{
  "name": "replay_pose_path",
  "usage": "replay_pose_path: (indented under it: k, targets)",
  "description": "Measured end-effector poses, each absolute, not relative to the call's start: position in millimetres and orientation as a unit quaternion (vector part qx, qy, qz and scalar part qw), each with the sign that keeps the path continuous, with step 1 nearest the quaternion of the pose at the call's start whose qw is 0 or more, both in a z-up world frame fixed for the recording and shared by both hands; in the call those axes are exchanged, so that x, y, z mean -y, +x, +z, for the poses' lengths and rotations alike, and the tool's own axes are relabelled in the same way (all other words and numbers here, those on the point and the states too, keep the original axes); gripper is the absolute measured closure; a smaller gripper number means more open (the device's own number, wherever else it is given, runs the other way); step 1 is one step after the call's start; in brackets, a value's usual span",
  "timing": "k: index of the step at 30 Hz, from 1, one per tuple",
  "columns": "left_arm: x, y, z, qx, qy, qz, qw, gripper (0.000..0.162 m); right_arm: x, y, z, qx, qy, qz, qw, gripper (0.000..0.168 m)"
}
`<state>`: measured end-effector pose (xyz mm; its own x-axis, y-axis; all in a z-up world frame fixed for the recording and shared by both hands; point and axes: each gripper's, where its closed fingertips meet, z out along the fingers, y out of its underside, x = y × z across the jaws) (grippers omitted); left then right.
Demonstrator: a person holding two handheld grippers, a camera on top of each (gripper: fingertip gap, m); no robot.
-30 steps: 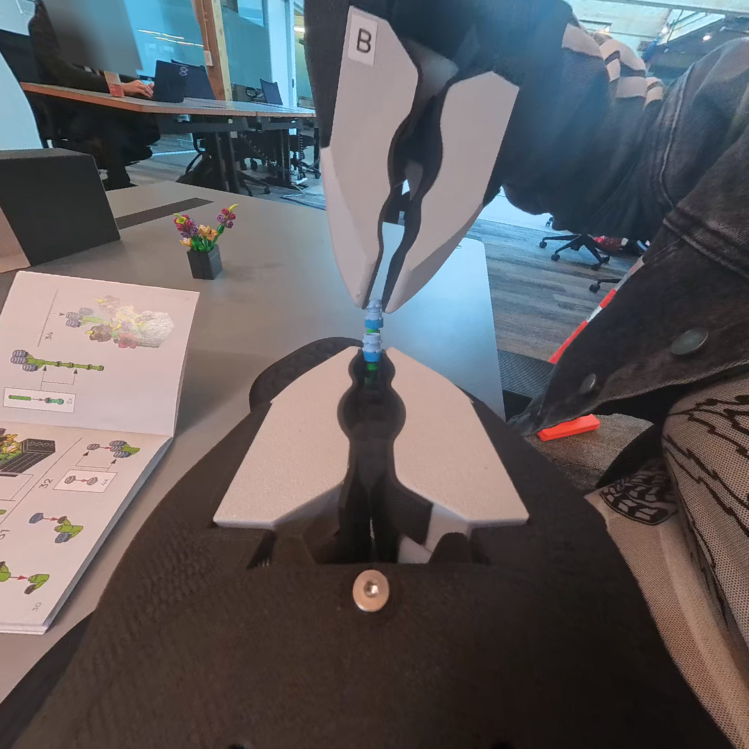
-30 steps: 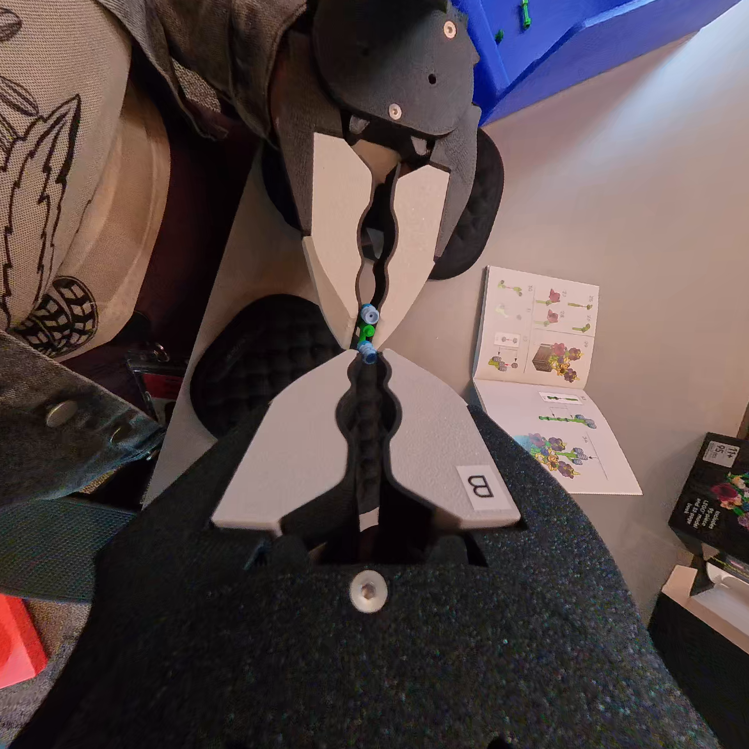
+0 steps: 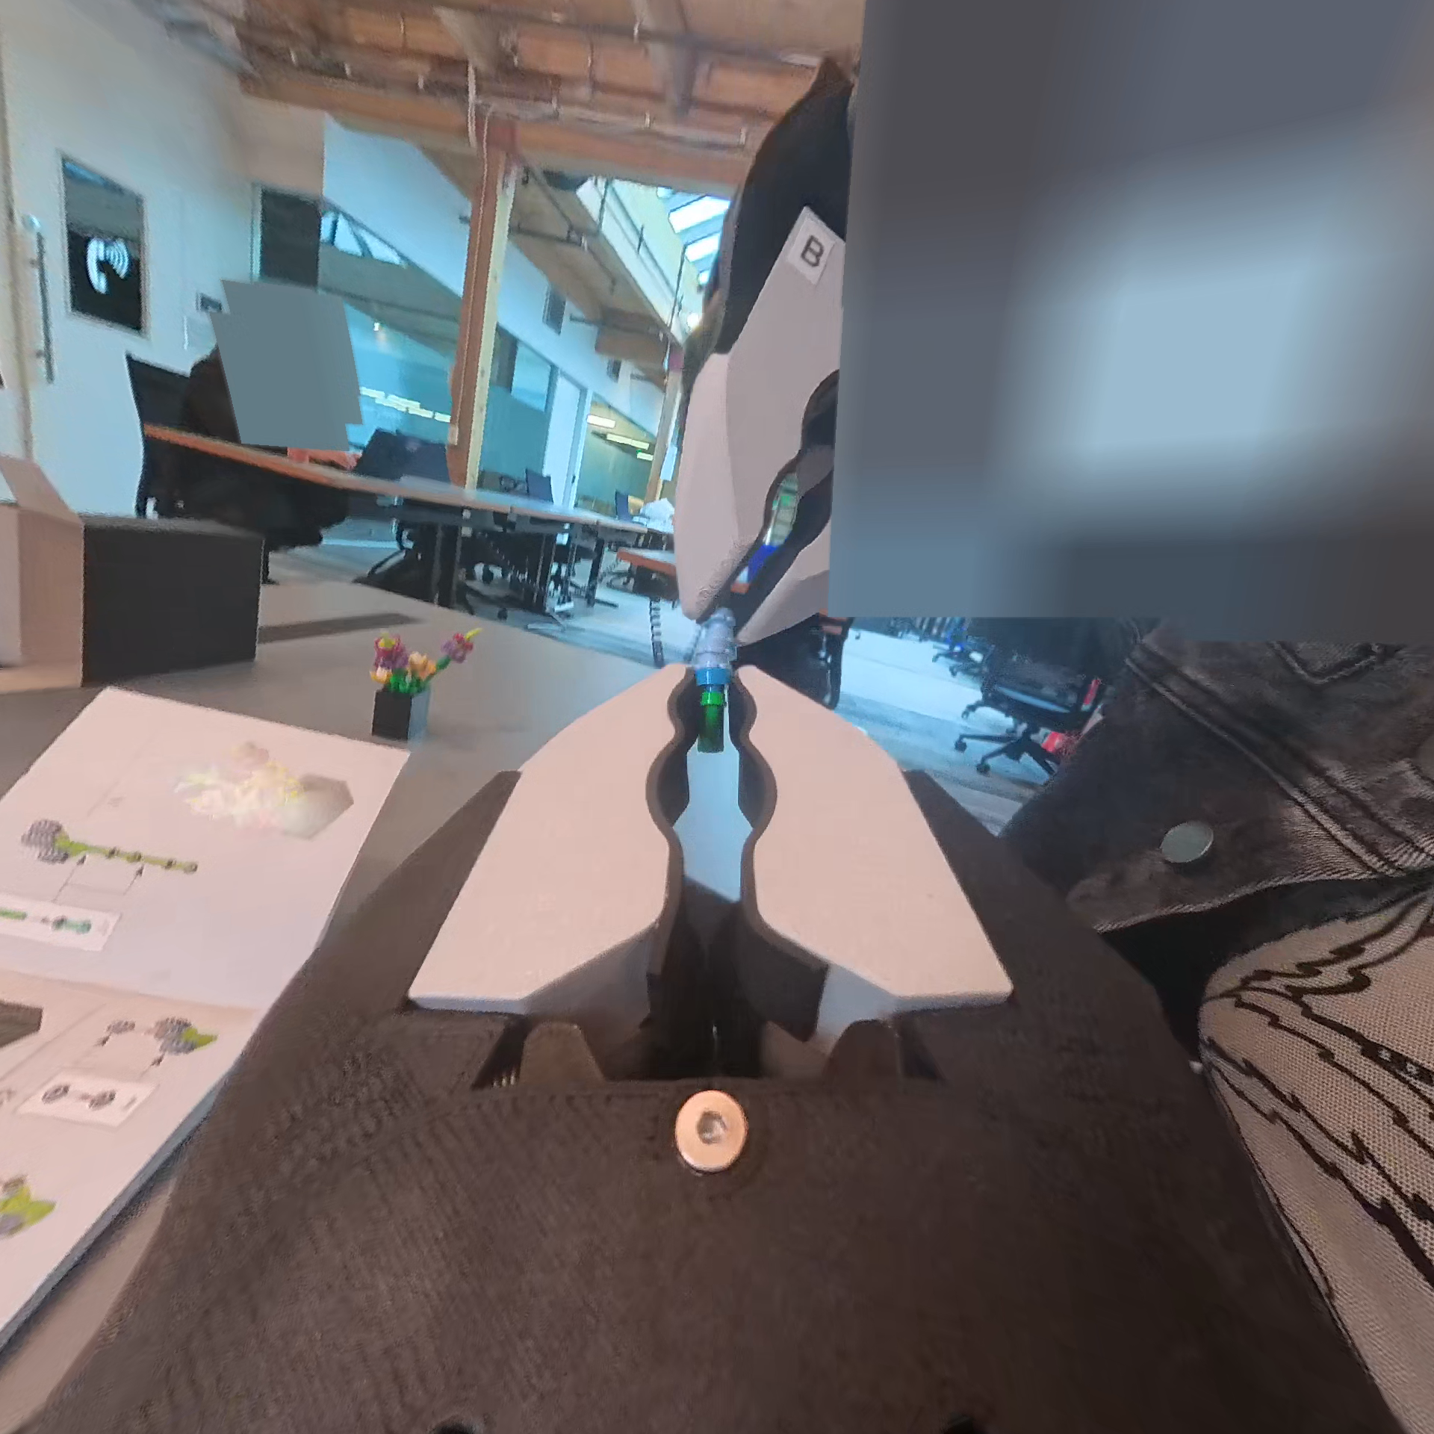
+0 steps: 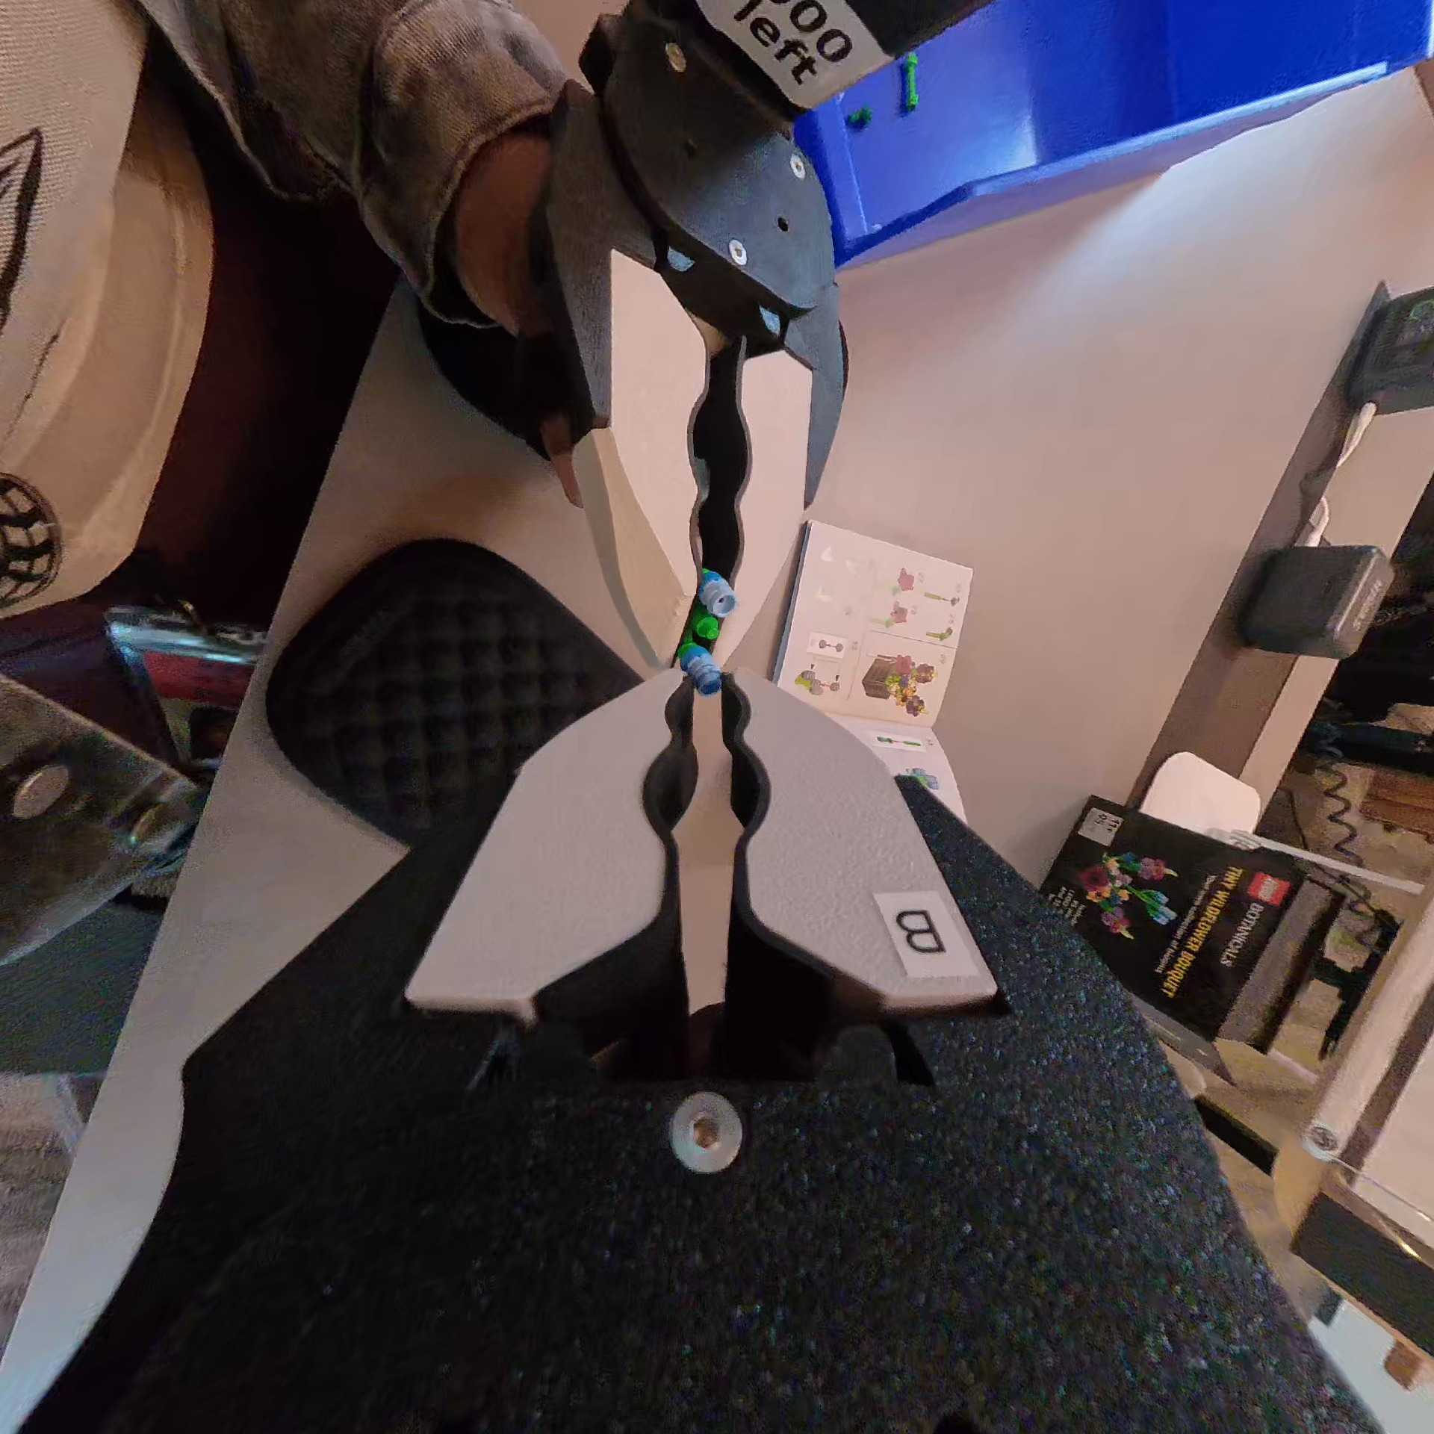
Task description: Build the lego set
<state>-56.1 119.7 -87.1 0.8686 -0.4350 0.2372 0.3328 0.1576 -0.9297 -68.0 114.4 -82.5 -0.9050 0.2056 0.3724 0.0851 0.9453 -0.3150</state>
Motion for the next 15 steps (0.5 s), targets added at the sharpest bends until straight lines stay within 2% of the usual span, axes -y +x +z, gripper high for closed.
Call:
replay_pose_path:
  k: [6, 15]
  targets:
    - [-116, -48, -67, -0.061, -0.551, -0.262, 0.79, 0.155, -110, -60, -64, 0.977, -0.046, 0.097, 0.183, 0.162]
    - [-113, -44, -66, -0.063, -0.551, -0.278, 0.785, 0.155, -108, -57, -63, 0.981, -0.014, 0.036, 0.19, 0.162]
